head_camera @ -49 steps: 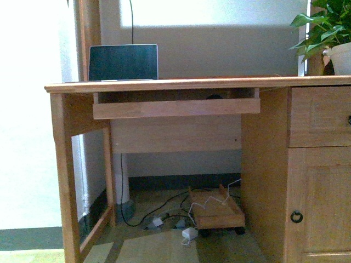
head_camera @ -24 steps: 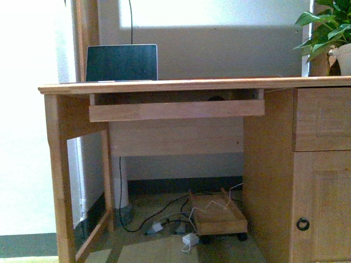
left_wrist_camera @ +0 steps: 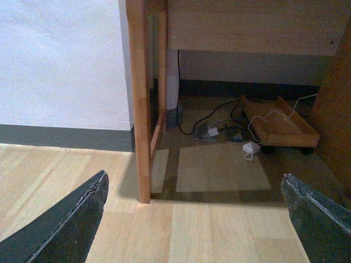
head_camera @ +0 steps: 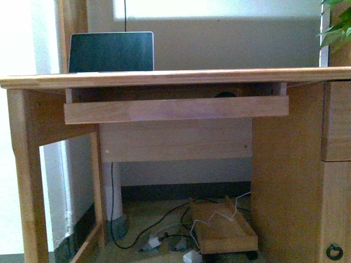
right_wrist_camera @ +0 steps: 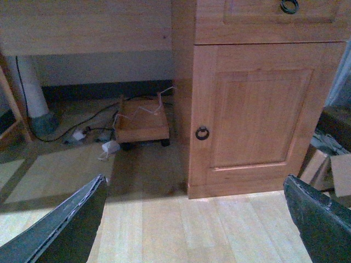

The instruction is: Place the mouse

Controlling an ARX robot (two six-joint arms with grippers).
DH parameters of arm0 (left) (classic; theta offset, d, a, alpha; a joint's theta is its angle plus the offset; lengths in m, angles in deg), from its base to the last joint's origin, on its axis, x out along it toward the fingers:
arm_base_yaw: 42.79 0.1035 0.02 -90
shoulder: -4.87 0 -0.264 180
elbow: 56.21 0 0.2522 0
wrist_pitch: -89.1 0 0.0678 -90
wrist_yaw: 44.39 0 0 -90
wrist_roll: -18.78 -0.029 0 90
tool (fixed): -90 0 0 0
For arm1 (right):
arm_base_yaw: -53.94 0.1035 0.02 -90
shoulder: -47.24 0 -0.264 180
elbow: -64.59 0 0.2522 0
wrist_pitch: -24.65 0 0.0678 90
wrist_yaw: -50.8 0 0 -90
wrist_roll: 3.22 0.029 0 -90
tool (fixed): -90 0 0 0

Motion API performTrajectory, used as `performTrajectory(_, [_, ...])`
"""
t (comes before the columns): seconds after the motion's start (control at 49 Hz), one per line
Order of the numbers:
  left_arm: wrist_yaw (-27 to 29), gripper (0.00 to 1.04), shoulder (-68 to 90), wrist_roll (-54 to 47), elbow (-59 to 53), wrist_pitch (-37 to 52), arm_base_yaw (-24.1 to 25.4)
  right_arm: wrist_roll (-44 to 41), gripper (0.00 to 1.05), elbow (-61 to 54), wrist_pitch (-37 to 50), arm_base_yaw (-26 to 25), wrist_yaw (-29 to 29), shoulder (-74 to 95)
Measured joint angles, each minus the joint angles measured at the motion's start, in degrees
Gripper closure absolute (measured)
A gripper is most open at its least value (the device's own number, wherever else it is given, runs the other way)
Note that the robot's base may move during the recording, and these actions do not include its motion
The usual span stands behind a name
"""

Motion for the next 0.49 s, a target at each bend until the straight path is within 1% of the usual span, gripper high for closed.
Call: performTrajectory(0.49, [0.0, 0.08, 0.0, 0.0, 0.0, 0.0, 0.0, 0.0, 0.07, 0.0, 0.0, 0.0, 0.0, 0.1])
